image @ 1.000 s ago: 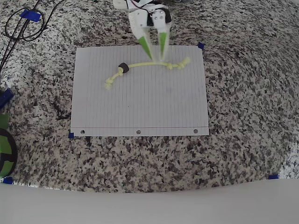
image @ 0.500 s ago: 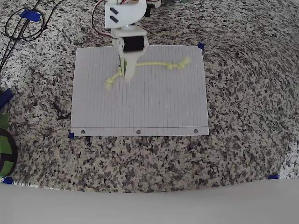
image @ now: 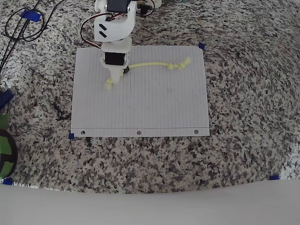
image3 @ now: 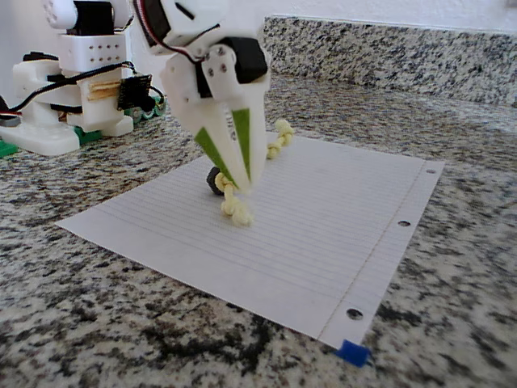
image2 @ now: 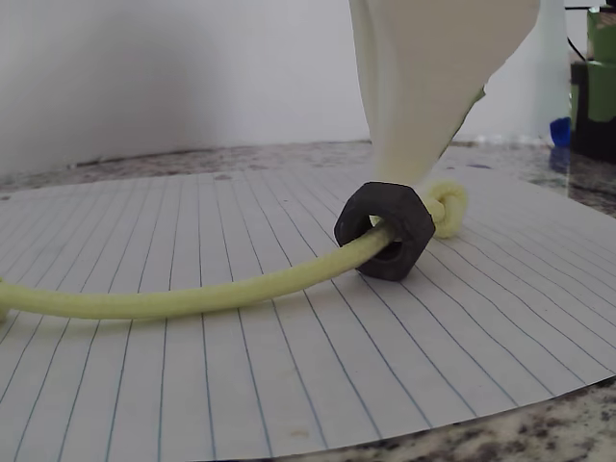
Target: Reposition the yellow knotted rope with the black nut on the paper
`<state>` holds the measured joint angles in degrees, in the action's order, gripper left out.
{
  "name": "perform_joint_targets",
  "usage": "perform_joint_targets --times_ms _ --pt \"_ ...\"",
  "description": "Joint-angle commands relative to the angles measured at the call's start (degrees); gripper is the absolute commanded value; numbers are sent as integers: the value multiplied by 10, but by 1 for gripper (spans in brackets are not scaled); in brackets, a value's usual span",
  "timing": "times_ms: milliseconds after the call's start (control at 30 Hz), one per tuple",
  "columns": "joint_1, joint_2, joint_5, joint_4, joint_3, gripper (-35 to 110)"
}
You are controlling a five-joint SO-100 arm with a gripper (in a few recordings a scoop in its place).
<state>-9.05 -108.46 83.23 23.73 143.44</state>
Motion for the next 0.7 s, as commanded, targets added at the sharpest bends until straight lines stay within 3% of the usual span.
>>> perform_joint_targets --times_ms 0,667 --pt "-12 -2 5 -6 -21 0" --pt "-38 -37 16 -4 -22 0"
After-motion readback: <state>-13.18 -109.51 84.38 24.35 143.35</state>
